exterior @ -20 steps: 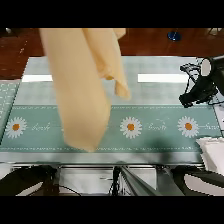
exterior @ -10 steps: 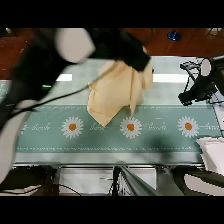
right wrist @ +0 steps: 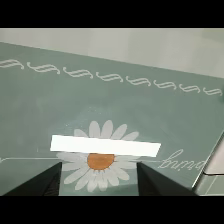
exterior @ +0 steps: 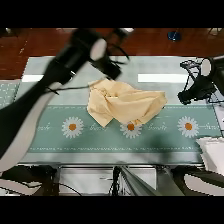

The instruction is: Fold the shirts.

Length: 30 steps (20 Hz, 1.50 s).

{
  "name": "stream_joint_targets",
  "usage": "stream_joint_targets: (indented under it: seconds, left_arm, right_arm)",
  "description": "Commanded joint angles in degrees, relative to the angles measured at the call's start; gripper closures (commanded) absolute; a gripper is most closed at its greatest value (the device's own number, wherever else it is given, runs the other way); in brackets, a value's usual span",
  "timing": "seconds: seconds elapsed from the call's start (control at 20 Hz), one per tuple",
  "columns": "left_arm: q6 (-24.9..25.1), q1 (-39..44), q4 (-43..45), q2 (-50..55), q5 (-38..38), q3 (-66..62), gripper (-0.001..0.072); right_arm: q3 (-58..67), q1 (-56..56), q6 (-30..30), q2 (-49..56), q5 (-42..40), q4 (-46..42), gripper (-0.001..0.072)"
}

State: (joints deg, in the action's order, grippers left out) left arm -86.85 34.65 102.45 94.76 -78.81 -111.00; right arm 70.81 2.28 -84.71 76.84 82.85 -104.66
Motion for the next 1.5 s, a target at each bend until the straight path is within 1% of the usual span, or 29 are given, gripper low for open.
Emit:
stream_joint_targets:
  seconds: [0.0, 0.1, 0.15, 0.25, 0.3, 0.35, 0.5, 0.6, 0.7, 0.8, 0.95, 1.1, 1.3, 1.45]
  left_arm:
    - [-3.7, -14.4, 1.5, -4.6, -11.1, -0.6, 0.0162]
    - [-3.7, -23.5, -11.0, -7.2, -11.8, 2.9, 0.0162]
    - [-2.1, -27.3, -17.2, -8.5, -11.9, 6.1, 0.0162]
    - [3.6, -32.8, -28.5, -11.6, -11.6, 15.2, 0.0162]
    - [5.6, -34.8, -31.5, -13.1, -11.6, 20.6, 0.0162]
    - [6.6, -36.8, -33.7, -14.8, -10.7, 27.0, 0.0162]
    - [11.0, -41.3, -44.2, -20.9, -2.7, 46.0, 0.0162]
    - [14.3, -42.1, -51.4, -22.8, 1.8, 55.3, 0.0162]
    - [14.8, -41.1, -55.0, -22.1, 4.8, 60.2, 0.0159]
    - [14.8, -38.5, -55.2, -20.5, 8.2, 62.4, 0.0031]
    - [13.9, -33.6, -55.9, -17.1, 12.8, 62.3, 0.0031]
    - [13.7, -29.4, -58.3, -13.6, 16.5, 62.2, 0.0031]
    - [13.7, -27.1, -60.3, -8.9, 17.3, 62.1, 0.0031]
    - [14.1, -26.0, -66.3, -6.4, 19.1, 62.1, 0.0031]
  right_arm:
    - [0.0, 0.0, -0.2, 0.0, -0.9, 0.7, 0.0200]
    - [0.0, -0.1, -0.2, 0.0, -1.0, 0.8, 0.0199]
    - [0.0, -0.1, -0.2, 0.0, -1.1, 0.7, 0.0199]
    - [0.0, -0.1, -0.2, 0.0, -1.3, 0.8, 0.0199]
    - [0.0, -0.1, -0.2, 0.0, -1.4, 0.8, 0.0199]
    - [0.0, -0.1, -0.2, 0.0, -1.4, 0.8, 0.0199]
    - [0.0, -0.1, -0.2, 0.0, -1.5, 0.9, 0.0199]
    - [0.0, -0.1, -0.2, 0.0, -1.7, 1.2, 0.0199]
    - [0.0, -0.1, -0.2, 0.0, -1.9, 2.0, 0.0200]
    - [0.0, -0.1, -0.2, 0.0, -1.9, 2.5, 0.0199]
    - [0.0, -0.1, -0.2, 0.0, -1.9, 2.5, 0.0199]
    - [0.0, -0.1, -0.2, 0.0, -1.9, 2.5, 0.0200]
    - [0.0, -0.1, -0.2, 0.0, -1.9, 2.5, 0.0199]
    - [0.0, -0.1, -0.2, 0.0, -1.9, 2.5, 0.0199]
